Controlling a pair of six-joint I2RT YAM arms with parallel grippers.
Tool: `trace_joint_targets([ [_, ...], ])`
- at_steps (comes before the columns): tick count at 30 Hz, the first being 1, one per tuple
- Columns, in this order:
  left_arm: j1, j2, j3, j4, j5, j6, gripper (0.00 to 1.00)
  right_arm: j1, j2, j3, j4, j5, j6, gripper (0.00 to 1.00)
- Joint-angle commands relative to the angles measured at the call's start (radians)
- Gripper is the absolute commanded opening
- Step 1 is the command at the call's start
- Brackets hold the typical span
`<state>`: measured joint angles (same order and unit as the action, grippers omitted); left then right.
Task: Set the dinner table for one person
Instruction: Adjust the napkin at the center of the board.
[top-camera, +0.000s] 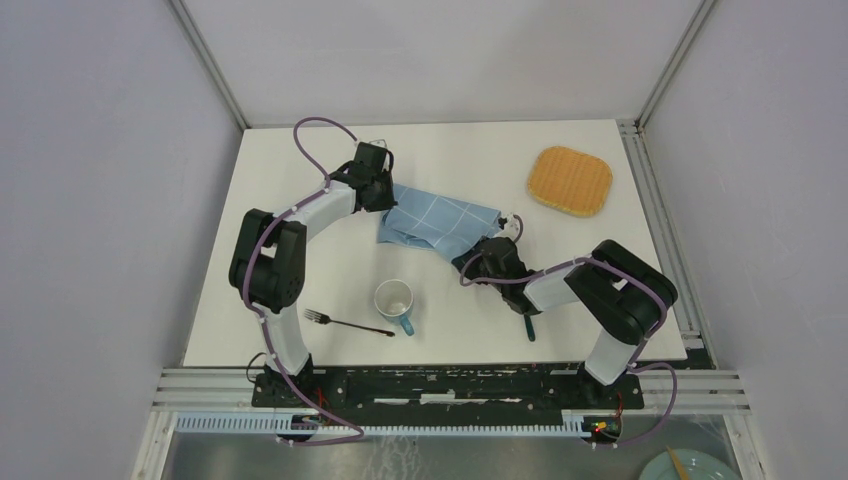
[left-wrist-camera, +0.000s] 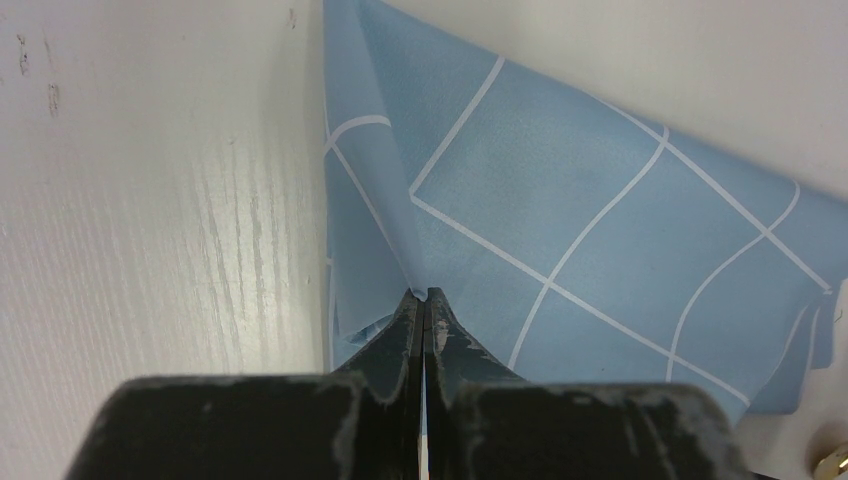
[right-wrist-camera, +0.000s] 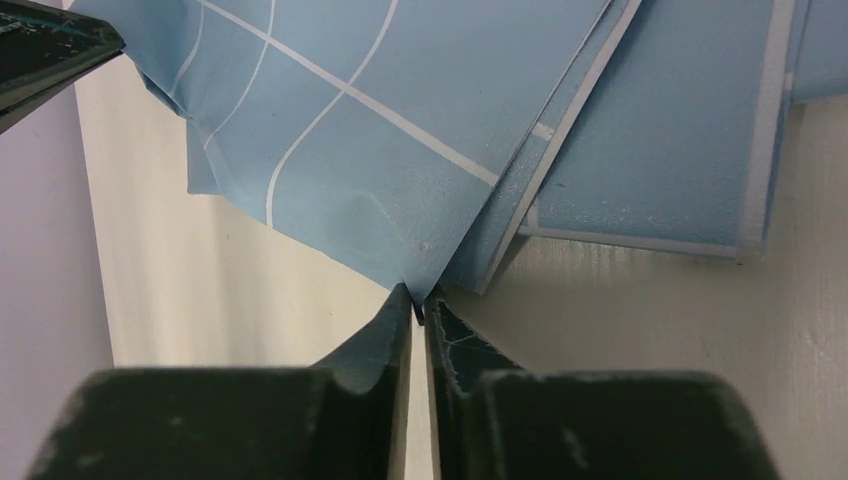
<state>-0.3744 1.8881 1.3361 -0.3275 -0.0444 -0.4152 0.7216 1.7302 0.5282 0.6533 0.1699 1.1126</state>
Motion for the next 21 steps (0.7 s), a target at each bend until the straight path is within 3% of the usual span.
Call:
trace_joint_targets([
  [1,0.004,0.003,0.037,-0.004,0.008,0.023,0.02,0.0,0.022,-0.008,-0.123,-0.01,-0.036,0.1],
  [3,0.002,0.005,0.036,-0.003,0.012,0.023,0.02,0.0,0.014,-0.007,-0.125,-0.011,-0.048,0.0],
  [16,0.003,0.013,0.039,0.007,0.011,0.016,0.02,0.0,-0.246,0.072,-0.334,0.047,-0.213,0.0],
  [21,0.003,0.013,0.041,0.012,0.014,0.009,0.02,-0.007,-0.238,0.134,-0.372,0.062,-0.265,0.0],
])
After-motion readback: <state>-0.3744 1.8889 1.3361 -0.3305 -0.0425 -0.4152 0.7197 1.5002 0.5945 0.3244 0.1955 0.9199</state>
